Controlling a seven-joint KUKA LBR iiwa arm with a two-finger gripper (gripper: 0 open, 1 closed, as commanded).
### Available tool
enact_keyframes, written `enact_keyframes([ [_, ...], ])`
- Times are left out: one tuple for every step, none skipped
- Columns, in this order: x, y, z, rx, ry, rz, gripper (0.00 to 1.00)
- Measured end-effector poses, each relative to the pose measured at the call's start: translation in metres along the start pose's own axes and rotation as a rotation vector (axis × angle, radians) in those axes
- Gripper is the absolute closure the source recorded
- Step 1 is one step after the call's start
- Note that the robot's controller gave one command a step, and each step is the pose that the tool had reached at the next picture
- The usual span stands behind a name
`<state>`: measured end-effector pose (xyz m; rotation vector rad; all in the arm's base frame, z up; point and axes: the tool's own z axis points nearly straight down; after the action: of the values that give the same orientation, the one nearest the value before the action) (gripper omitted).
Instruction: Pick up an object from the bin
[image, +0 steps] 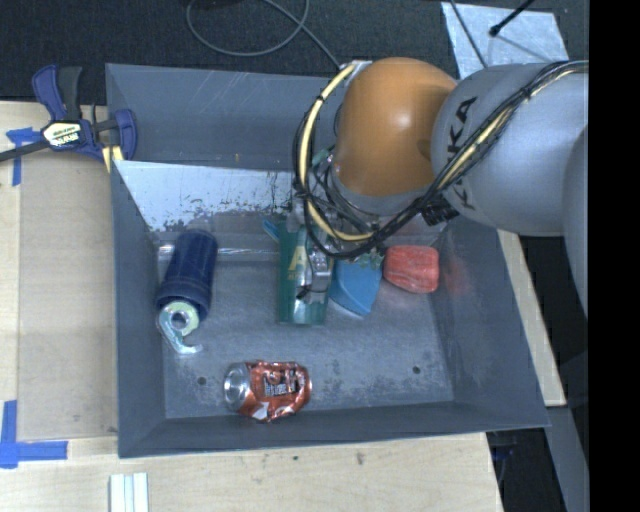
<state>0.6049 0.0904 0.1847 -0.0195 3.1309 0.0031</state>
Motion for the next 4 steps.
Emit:
enact_keyframes([
  [0.001, -0.018, -0.021, 0.004, 0.014, 0.260, 0.00],
  [0.011, -0.037, -0.023, 0.002, 0.000, 0.106, 0.00],
  [0.009, -0.027, 0.002, 0.002, 0.007, -0.095, 0.00],
  [0.012, -0.014, 0.011, 0.000, 0.003, 0.022, 0.00],
])
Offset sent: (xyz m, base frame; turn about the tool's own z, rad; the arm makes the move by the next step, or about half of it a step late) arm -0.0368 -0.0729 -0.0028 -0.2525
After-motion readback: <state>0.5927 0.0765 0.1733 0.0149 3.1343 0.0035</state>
